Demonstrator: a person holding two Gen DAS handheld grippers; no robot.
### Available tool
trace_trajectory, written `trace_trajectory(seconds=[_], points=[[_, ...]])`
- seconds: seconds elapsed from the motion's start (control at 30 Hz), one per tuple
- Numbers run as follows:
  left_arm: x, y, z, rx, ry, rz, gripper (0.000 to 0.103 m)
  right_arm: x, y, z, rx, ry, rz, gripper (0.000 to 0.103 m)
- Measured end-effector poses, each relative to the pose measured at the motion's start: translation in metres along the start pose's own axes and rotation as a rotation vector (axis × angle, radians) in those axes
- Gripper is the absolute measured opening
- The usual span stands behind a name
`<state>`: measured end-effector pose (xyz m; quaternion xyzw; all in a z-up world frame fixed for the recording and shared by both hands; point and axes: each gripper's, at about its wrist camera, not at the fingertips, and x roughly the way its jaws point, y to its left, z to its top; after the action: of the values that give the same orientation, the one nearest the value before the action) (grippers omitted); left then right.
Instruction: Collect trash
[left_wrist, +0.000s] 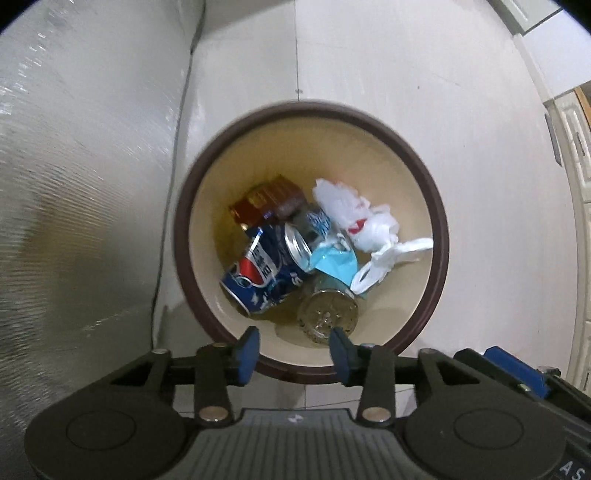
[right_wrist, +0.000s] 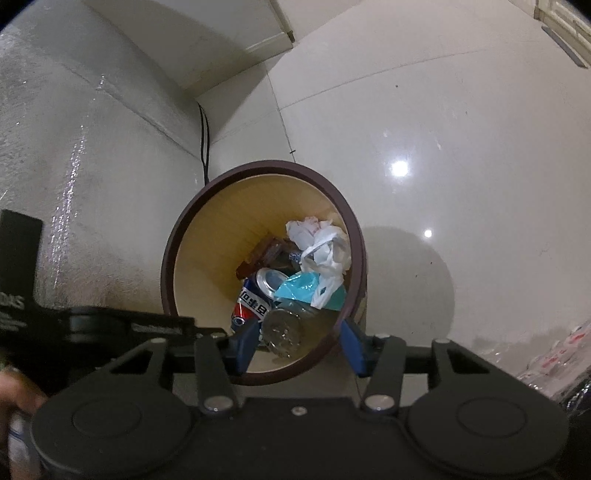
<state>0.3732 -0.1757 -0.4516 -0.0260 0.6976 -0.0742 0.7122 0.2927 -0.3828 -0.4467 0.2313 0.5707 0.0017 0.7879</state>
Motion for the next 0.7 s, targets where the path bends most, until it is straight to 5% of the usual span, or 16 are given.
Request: trace_trajectory(seconds=[0.07, 0.27, 0.47, 0.6, 0.7], points=[[-0.012, 0.000, -0.003, 0.000, -0.026, 0.025, 0.069, -0.007, 0.002, 0.000, -0.012, -0.012, 0.002, 0.052], [-0.053, 0.004, -0.018, -0.004, -0.097, 0.029, 0.089, -0.035, 0.006, -0.001, -0.043, -0.062, -0.002, 0.070], [-0.094, 0.009, -0.038, -0.031, -0.158, 0.038, 0.103, -0.068, 0.010, -0.005, -0.062, -0.100, -0.023, 0.087], [-0.125, 0.003, -0.055, 0.003, -0.219, 0.052, 0.103, -0.100, 0.016, -0.010, -0.089, -0.151, -0.042, 0.102], [-0.151, 0.000, -0.072, 0.021, -0.262, 0.059, 0.103, -0.129, 0.022, -0.016, -0.112, -0.202, -0.047, 0.103]])
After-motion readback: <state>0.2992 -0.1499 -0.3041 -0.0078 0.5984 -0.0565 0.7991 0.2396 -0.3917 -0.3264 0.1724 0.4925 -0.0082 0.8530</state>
